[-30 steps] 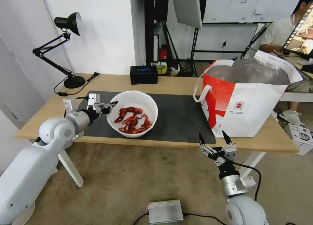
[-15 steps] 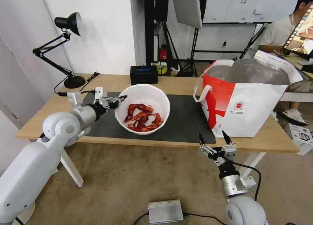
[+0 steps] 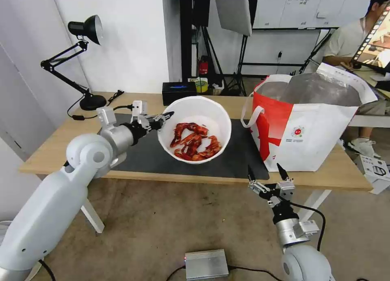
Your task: Pick up the trash from the table and place it into the takeout bag.
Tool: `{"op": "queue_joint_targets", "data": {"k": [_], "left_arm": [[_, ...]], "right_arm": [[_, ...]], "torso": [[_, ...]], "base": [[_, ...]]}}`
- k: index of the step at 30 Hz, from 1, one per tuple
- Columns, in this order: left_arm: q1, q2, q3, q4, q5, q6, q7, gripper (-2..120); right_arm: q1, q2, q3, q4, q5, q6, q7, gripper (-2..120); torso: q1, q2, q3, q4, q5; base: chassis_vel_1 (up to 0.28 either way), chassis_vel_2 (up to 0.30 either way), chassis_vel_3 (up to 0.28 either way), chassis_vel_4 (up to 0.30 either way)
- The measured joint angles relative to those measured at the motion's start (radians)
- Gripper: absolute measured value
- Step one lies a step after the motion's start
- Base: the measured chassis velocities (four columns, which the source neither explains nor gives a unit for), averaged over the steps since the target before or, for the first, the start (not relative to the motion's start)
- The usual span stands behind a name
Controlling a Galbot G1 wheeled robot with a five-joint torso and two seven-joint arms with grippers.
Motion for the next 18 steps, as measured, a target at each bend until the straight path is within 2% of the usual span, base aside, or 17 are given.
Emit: {"op": "queue_joint_targets", "data": {"k": [11, 18], "left_arm": [[-0.1, -0.026, 0.066, 0.024, -0.007, 0.003, -0.004, 0], [-0.182, -0.074, 0.12, 0.063, -0.007, 0.003, -0.008, 0]], "right_arm": [[0.0, 0.0, 0.0, 0.0, 0.0, 0.0, 0.0, 100], [0.0, 0.0, 0.0, 0.0, 0.0, 0.0, 0.0, 100]], "torso": [[0.0, 0.0, 0.0, 0.0001, 0.0], [0.0, 0.0, 0.0, 0.0001, 0.0]], "base": [[0.0, 0.0, 0.0, 0.0], [0.0, 0.0, 0.0, 0.0]]}}
